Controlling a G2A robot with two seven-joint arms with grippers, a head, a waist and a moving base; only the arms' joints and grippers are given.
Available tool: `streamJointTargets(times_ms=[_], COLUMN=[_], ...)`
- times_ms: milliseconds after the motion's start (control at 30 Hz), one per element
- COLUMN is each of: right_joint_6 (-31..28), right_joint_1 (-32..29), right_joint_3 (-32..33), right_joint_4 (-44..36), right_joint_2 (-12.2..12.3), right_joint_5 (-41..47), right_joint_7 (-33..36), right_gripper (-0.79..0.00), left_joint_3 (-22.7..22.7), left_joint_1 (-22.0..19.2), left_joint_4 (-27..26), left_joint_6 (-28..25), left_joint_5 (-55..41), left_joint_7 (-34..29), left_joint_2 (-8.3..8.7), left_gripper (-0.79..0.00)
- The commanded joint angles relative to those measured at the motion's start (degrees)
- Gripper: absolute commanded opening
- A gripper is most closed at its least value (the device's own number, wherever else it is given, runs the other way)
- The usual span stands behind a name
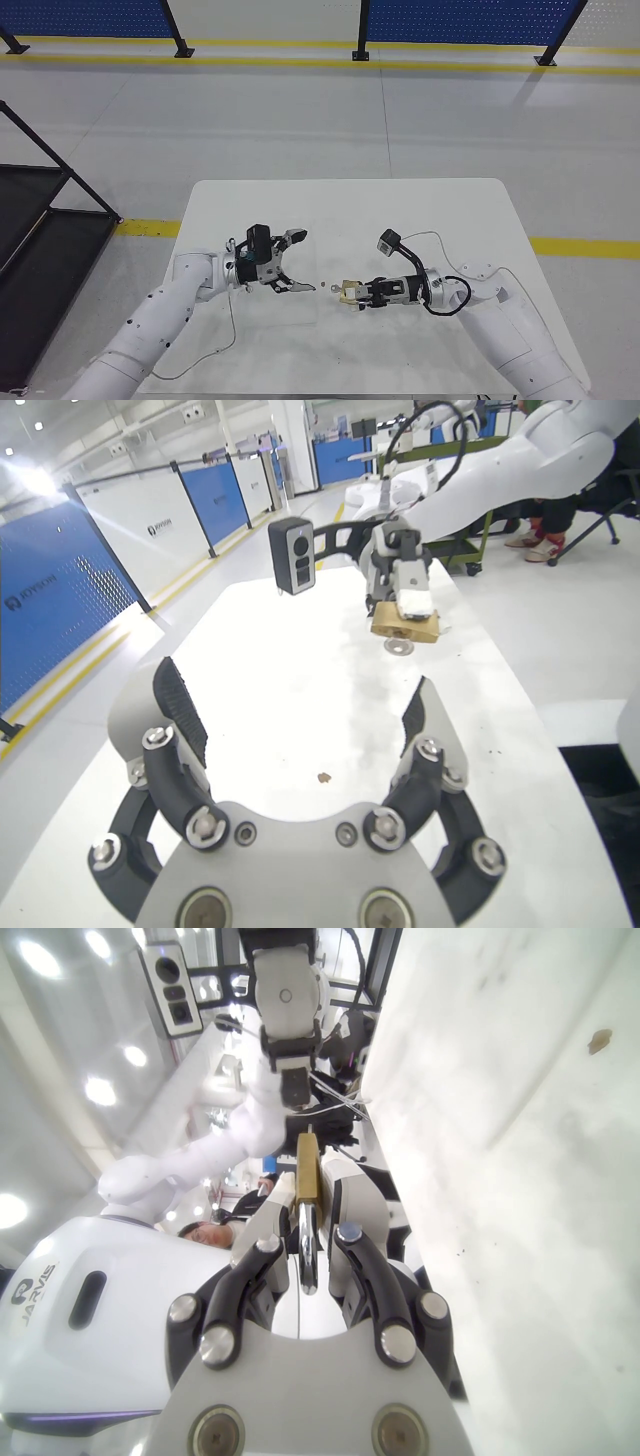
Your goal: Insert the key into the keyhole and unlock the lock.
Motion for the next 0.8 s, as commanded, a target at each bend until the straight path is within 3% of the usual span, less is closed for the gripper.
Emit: streamJointTargets(times_ms=[0, 367, 533, 667, 733, 767], right_joint_6=[0.0, 0.0, 0.0, 0.0, 0.0, 0.0], right_joint_1=[0.0, 0.0, 0.0, 0.0, 0.0, 0.0], right_joint_3=[0.0, 0.0, 0.0, 0.0, 0.0, 0.0], right_joint_4=[0.0, 0.0, 0.0, 0.0, 0.0, 0.0], right_joint_2=[0.0, 0.0, 0.0, 0.0, 0.0, 0.0], right_joint_5=[0.0, 0.0, 0.0, 0.0, 0.0, 0.0], right_joint_7=[0.0, 0.0, 0.0, 0.0, 0.0, 0.0], right_gripper=[-0.785, -0.785, -0.785, -0.785, -0.785, -0.785], left_joint_3=[0.57, 0.53, 0.86, 4.34, 6.24, 7.67], left_joint_1=[-0.74, -0.97, -0.89, -1.85, -3.04, -3.69], left_joint_4=[0.8, 0.97, 1.87, 3.37, 5.45, 6.15], left_joint_6=[-2.22, -2.05, -2.97, -2.97, -2.73, -0.15], left_joint_5=[-5.52, -5.69, -18.28, -39.45, -54.74, -63.69], left_joint_7=[-0.89, -1.17, -5.53, -20.45, -33.24, -40.93], left_joint_2=[-0.32, -0.34, -0.53, 0.46, 1.19, 1.53], left_gripper=[0.0, 0.0, 0.0, 0.0, 0.0, 0.0])
